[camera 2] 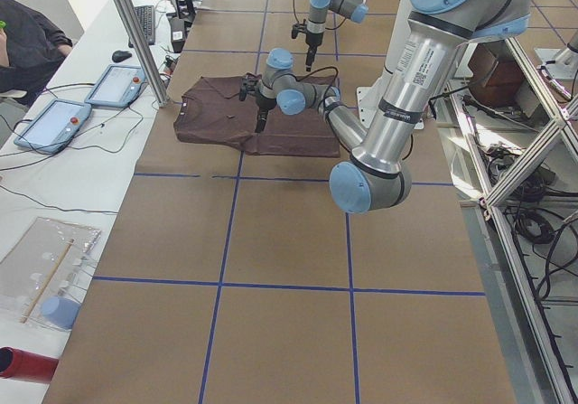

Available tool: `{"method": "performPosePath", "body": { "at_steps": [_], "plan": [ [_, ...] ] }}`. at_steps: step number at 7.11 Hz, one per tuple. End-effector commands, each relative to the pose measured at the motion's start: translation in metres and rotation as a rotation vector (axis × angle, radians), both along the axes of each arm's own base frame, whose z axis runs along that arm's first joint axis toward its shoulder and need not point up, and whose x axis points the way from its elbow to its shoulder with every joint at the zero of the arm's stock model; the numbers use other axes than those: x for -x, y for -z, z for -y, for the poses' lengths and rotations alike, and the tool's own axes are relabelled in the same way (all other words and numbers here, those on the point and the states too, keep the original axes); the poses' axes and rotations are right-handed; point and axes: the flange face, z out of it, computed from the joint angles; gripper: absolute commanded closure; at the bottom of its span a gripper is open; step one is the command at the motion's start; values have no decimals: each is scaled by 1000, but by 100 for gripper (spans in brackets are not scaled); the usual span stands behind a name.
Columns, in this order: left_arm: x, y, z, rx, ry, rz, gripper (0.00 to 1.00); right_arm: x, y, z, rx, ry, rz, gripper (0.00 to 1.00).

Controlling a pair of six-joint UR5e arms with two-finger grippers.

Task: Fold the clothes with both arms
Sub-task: 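Move both grippers to the shirt hem corners nearest the robot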

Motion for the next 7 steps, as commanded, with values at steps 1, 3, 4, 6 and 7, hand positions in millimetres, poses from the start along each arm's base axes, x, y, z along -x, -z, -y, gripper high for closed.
{"method": "performPosePath", "body": {
  "at_steps": [1, 3, 4, 6, 7],
  "plan": [
    [8, -2, -6, -3, 0, -3, 0, 18, -22, -68, 10, -3, -40, 0],
    [9, 3, -8, -9, -3, -12, 0, 35, -53, -67, 8, 6, 5, 0],
    [9, 4, -9, -10, -3, -13, 0, 29, -40, -68, 12, 16, 39, 0],
    [9, 4, -9, -10, -3, -13, 0, 11, -28, -59, 45, 13, -11, 0],
    [9, 5, -8, -10, -2, -15, 0, 9, -27, -60, 52, 14, -39, 0]
  ]
}}
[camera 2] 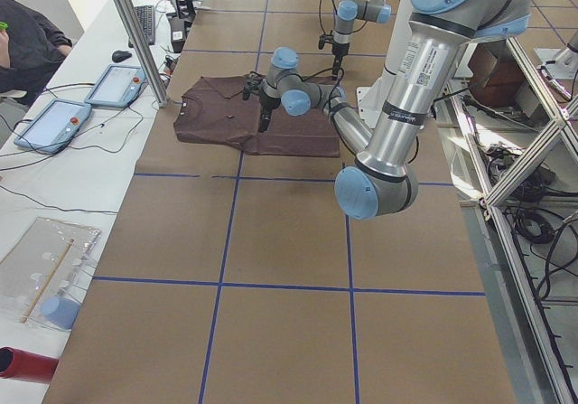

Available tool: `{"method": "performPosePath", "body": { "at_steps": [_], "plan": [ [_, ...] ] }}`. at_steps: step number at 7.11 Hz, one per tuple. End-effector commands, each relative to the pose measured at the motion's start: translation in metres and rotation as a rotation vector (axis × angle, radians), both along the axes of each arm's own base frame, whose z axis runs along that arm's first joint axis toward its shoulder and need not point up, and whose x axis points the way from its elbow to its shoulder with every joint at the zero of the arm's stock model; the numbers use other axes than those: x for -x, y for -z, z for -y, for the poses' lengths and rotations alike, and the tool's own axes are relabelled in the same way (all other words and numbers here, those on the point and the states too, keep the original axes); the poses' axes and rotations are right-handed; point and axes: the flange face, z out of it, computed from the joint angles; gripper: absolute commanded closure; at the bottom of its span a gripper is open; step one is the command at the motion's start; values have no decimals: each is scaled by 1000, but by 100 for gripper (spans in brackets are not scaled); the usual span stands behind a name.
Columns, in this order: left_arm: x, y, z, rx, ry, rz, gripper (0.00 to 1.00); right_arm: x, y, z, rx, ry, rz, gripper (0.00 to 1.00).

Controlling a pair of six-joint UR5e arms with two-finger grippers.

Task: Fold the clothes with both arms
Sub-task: 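Move both grippers to the shirt hem corners nearest the robot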

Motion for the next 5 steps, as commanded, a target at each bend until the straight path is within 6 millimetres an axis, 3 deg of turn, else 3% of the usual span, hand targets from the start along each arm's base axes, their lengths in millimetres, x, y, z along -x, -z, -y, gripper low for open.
{"method": "performPosePath", "body": {
  "at_steps": [1, 4, 5],
  "plan": [
    [0, 1, 0, -1, 2, -1, 0, -3, 0, 1, 12, 5, -48, 0],
    [0, 1, 0, -2, 2, -2, 0, 10, -8, 1, 10, 11, -65, 2],
    [2, 3, -1, -3, 3, -4, 0, 11, -8, 0, 11, 15, -63, 11]
  ]
}}
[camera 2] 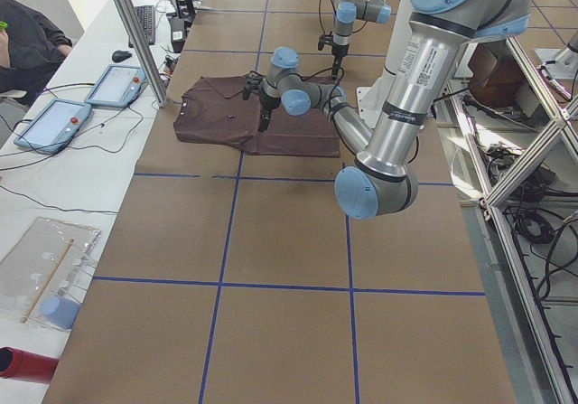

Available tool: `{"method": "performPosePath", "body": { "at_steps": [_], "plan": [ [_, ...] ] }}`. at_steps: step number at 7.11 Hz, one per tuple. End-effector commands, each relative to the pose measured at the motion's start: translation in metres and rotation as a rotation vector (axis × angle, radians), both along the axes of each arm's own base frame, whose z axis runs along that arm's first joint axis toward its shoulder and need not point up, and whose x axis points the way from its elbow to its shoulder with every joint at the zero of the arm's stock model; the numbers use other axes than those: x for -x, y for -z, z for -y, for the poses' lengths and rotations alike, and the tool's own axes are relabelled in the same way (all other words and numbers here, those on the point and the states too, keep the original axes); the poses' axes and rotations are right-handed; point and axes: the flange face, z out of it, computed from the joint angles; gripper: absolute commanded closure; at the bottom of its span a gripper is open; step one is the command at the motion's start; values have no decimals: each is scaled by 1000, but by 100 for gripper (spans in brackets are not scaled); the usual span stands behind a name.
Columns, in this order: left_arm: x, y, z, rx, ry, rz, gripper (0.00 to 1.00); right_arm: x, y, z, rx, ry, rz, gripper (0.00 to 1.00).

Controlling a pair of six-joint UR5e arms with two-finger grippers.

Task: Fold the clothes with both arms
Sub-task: 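Move both grippers to the shirt hem corners nearest the robot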

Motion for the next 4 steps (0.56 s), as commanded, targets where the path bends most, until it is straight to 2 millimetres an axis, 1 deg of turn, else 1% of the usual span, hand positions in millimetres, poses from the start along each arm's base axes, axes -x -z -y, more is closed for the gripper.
{"method": "performPosePath", "body": {
  "at_steps": [1, 2, 3, 4],
  "plan": [
    [2, 2, -1, -2, 1, -2, 0, 3, 0, 1, 2, 2, 1, 30],
    [3, 3, -1, -3, 1, -3, 0, 2, 4, 4, 3, -3, 7, 58],
    [3, 3, -2, -2, 1, -2, 0, 1, 5, 7, 6, -6, 10, 81],
    [3, 3, -2, -2, 1, -2, 0, -2, 5, 12, 15, -8, 13, 95]
  ]
}}
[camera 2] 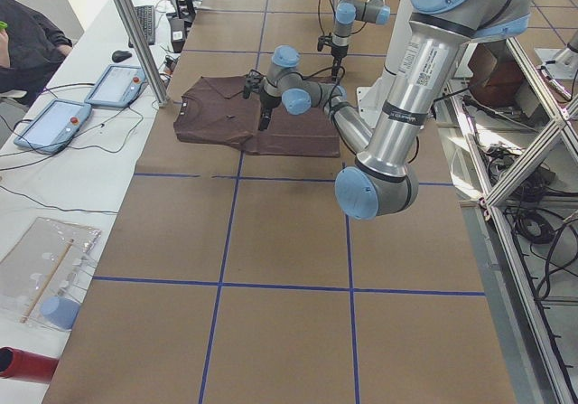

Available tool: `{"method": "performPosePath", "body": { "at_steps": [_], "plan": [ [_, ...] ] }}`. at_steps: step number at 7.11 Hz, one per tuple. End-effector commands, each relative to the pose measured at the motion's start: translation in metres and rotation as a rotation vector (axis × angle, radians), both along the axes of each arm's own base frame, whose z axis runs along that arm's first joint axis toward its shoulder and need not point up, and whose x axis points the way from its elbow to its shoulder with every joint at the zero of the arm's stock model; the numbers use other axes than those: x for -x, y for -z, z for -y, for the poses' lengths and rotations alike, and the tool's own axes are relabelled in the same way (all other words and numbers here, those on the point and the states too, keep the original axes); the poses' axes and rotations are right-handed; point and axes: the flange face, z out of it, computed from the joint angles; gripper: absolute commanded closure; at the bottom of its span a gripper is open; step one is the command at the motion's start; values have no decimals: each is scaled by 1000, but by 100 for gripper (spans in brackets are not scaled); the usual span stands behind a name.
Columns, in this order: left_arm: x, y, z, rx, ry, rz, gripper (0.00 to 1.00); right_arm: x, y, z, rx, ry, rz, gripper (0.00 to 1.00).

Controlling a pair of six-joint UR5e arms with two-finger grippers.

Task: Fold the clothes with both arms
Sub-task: 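Move both grippers to the shirt hem corners nearest the robot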

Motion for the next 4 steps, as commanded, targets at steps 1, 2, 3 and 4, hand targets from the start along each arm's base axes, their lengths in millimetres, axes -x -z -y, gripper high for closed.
{"method": "performPosePath", "body": {
  "at_steps": [1, 2, 3, 4],
  "plan": [
    [0, -1, 0, 0, -1, 2, 0, -4, 1, 7, 2, 7, 5, 100],
    [0, -1, 0, 1, 0, 1, 0, -5, 4, 7, 1, 5, 9, 100],
    [0, -1, 0, 2, 1, 1, 0, -9, 9, 10, -7, -5, 20, 100],
    [2, -6, -2, 14, 4, 4, 0, -12, 14, 11, -8, -7, 32, 100]
  ]
}}
